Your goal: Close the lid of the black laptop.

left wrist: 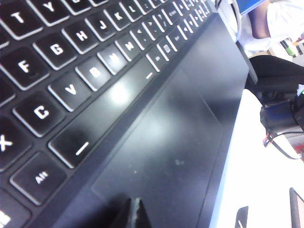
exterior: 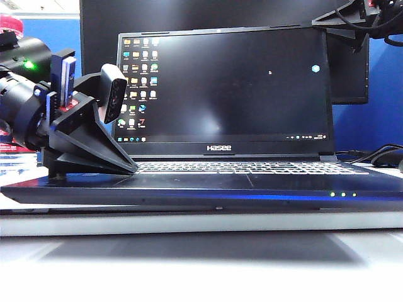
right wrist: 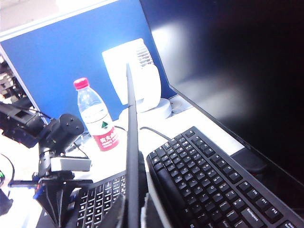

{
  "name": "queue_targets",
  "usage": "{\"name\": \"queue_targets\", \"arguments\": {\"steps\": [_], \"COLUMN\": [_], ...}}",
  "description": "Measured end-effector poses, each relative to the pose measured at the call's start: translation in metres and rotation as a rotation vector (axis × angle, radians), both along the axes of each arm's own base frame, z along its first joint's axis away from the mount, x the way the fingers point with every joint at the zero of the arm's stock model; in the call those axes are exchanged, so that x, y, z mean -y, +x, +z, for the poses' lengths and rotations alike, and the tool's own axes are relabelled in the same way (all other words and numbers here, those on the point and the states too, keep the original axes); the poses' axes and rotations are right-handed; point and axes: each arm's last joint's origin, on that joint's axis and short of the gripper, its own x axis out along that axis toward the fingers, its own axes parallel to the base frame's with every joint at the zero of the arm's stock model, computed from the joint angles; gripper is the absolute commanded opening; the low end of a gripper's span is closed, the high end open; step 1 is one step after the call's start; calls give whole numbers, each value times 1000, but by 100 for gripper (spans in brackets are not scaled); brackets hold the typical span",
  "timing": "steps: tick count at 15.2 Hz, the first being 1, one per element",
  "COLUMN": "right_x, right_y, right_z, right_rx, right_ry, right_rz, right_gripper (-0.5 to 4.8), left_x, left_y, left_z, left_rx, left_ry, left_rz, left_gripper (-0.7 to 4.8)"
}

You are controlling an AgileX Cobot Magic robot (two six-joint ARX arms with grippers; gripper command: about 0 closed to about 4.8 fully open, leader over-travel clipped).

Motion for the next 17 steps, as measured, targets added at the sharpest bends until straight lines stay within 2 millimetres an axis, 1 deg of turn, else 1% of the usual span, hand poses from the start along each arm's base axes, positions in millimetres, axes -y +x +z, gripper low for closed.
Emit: {"name": "queue_targets", "arguments": {"steps": [3, 5, 6, 10, 14, 17], "right_x": [-4, -8, -8, -8, -7, -8], "right_y": [-5, -13, -15, -19, -28, -34], "right_z": [6, 16, 18, 13, 3, 0], "right_rx": [-15, -8, -18, -30, -9, 6], "right_ry": [0, -3, -1, -4, -18, -27], "right_rz": [-2, -2, -2, -3, -3, 1], "right_gripper": [17, 19, 22, 22, 22, 22], "left_x": [0, 0, 0, 0, 0, 0], "left_y": [1, 1, 2, 2, 2, 3], "left_z": [0, 1, 1, 1, 1, 1], "left_rx": [-3, -11, -15, -18, -19, -23], "left_ry": [6, 2, -2, -1, 3, 3], "left_rz": [12, 23, 28, 34, 40, 47], "left_gripper": [-5, -5, -5, -5, -5, -5]}}
